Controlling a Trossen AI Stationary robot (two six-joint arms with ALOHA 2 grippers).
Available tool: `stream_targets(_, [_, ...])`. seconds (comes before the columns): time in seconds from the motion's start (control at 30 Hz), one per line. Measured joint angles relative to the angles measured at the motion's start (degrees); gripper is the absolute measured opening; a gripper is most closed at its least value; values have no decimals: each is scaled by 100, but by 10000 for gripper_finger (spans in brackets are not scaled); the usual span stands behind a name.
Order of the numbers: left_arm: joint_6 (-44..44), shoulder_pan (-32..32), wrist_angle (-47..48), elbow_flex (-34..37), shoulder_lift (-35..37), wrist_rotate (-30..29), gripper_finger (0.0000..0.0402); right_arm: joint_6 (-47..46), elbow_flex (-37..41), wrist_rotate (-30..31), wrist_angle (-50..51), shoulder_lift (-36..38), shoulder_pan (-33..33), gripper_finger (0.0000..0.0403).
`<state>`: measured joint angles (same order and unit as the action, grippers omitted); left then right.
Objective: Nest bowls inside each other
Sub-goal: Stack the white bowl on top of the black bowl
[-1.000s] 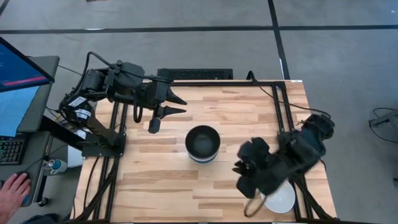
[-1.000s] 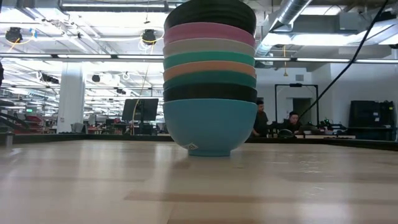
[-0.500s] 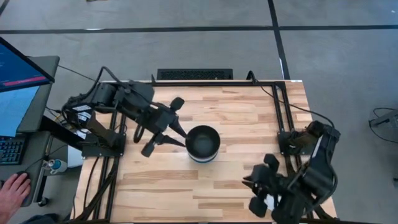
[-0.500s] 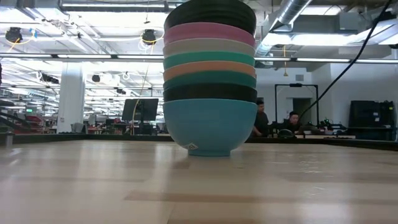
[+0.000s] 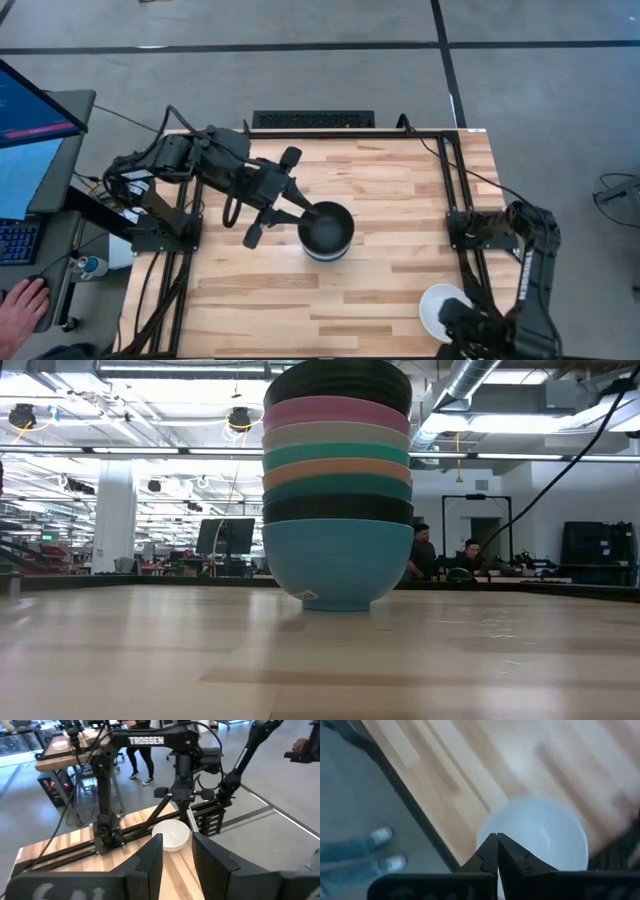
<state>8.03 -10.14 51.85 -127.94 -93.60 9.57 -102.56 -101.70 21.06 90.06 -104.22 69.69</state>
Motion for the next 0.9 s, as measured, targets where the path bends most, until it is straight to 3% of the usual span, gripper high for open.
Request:
stream_targets(0.23, [-124, -2, -380, 0, -40, -38, 96, -396, 298, -1203, -4, 0, 367, 30])
stream_targets(0.33, [-251, -2, -442, 0, -42, -39, 96, -85, 299, -1351, -2, 0, 339, 38])
stream_targets(0.5, [-332, -2, -515, 0, -42, -39, 96, 1414, 299, -1399, -119, 0, 107, 43])
stream_targets(0.63, [-339, -2, -513, 0, -42, -38, 96, 1607, 299, -1403, -178, 0, -177, 39])
stream_targets(0.73, [-338, -2, -512, 0, -42, -38, 96, 1971, 299, -1745, -182, 0, -426, 41])
stream_targets(0.9, [-337, -2, -508, 0, -42, 39, 96, 1896, 375, -1843, -156, 0, -770, 73])
